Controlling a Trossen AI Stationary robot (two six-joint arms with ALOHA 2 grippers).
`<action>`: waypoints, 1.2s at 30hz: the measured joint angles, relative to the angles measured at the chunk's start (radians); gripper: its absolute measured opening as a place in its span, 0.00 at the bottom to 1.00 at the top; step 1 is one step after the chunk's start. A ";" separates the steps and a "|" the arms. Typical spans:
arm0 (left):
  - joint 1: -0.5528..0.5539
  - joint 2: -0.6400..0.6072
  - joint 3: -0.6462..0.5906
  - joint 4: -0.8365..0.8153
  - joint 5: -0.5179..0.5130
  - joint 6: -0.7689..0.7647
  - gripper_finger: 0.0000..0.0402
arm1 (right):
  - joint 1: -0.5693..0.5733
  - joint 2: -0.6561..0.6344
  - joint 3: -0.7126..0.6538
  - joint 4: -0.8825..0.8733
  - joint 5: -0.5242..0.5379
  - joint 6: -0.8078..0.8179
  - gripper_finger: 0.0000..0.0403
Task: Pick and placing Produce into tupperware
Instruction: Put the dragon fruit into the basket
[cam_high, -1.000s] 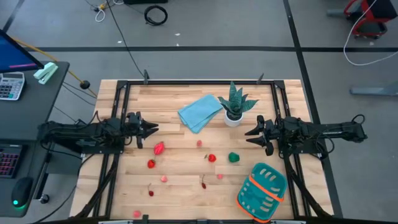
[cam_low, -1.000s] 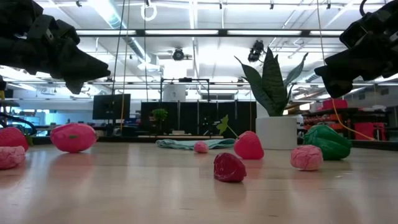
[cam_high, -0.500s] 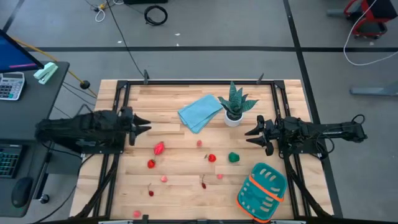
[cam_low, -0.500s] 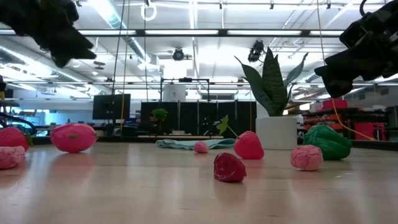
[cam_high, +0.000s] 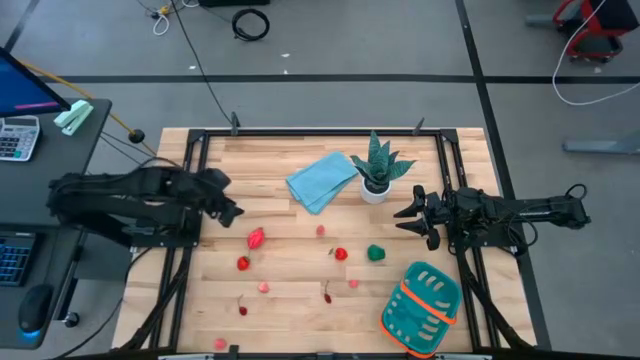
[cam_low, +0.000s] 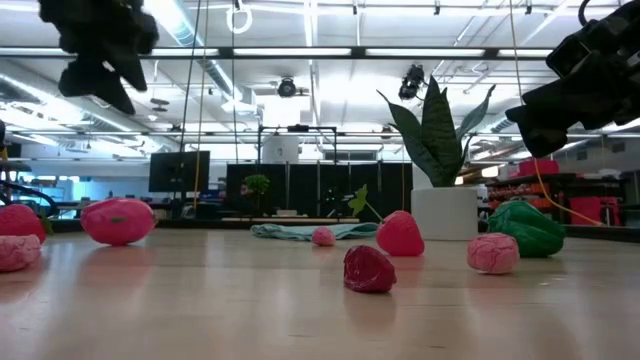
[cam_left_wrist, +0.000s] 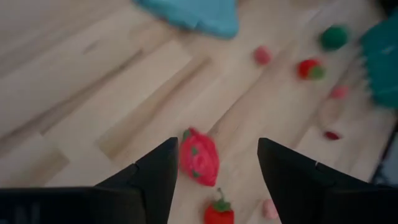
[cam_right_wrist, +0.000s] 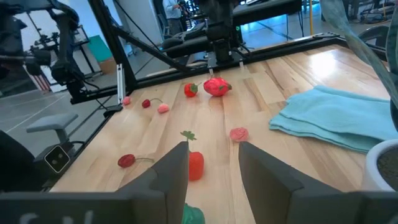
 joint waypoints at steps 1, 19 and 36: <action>0.000 0.031 0.000 0.000 0.015 -0.005 0.56 | 0.000 0.000 0.000 0.000 0.000 0.000 0.37; -0.013 0.439 0.000 0.011 0.129 -0.034 0.63 | 0.000 0.000 0.000 0.025 0.003 0.136 0.37; -0.053 0.628 0.000 0.125 0.200 -0.050 0.64 | -0.001 0.000 0.000 0.007 0.003 0.142 0.37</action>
